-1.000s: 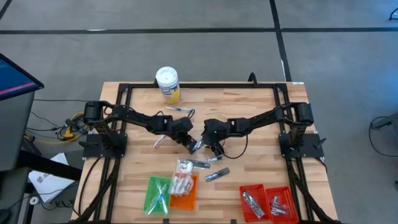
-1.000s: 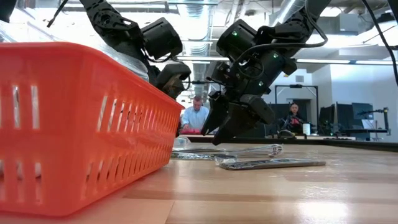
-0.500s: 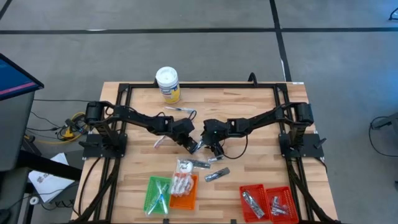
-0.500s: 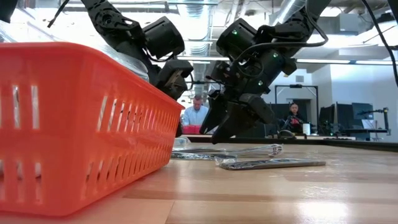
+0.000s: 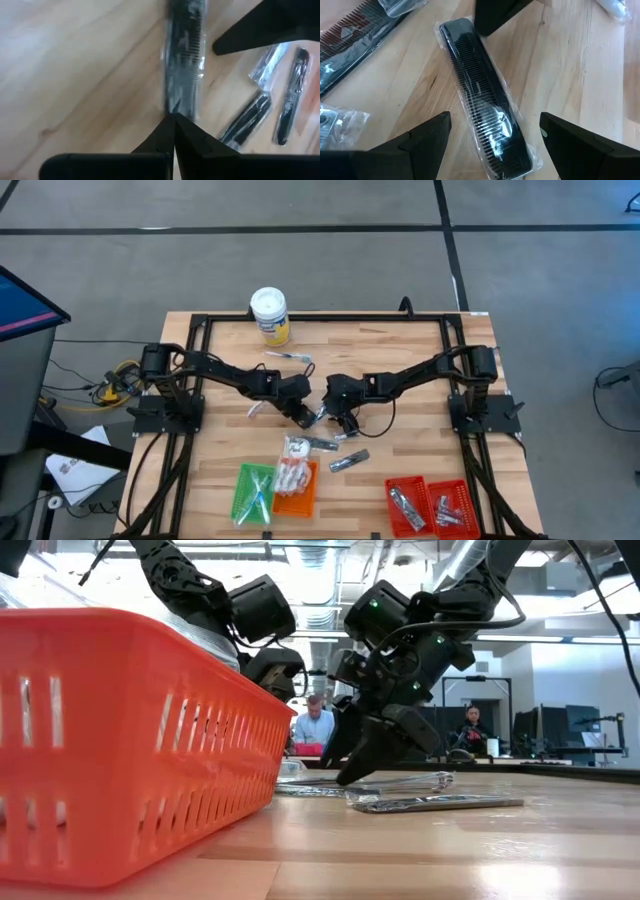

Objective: Pick & Place Travel size toiletries
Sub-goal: Put the black comb into the left red basket

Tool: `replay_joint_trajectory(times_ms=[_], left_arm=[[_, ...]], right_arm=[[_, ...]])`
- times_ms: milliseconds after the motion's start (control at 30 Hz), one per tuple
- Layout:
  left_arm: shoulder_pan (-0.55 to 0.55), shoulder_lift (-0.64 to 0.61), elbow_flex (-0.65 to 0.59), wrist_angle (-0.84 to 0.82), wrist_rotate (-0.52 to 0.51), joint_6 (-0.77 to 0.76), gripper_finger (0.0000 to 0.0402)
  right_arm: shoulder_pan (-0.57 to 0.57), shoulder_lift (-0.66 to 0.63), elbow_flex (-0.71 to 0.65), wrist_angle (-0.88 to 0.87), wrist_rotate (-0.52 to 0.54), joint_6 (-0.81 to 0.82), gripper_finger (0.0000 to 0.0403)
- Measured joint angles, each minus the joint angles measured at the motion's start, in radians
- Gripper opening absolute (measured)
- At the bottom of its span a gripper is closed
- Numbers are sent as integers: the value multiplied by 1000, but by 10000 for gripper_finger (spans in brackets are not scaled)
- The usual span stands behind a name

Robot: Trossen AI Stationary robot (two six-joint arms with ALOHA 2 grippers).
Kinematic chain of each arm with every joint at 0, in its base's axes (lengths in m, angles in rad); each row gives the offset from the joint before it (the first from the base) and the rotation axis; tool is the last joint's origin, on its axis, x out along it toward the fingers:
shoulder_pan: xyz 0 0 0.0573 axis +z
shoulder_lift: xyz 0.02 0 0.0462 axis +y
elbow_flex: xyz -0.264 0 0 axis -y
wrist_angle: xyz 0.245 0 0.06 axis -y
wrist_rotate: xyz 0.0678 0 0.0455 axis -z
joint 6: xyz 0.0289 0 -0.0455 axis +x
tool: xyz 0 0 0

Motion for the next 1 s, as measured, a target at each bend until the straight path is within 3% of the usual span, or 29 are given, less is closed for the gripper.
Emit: replay_joint_trajectory(times_ms=[767,1000], left_arm=[[18,39,-1,-2,92,50,0],[19,40,-1,-2,95,50,0]], right_arm=[[0,10,0,10,-10,-3,300],[0,11,0,5,-14,17,248]])
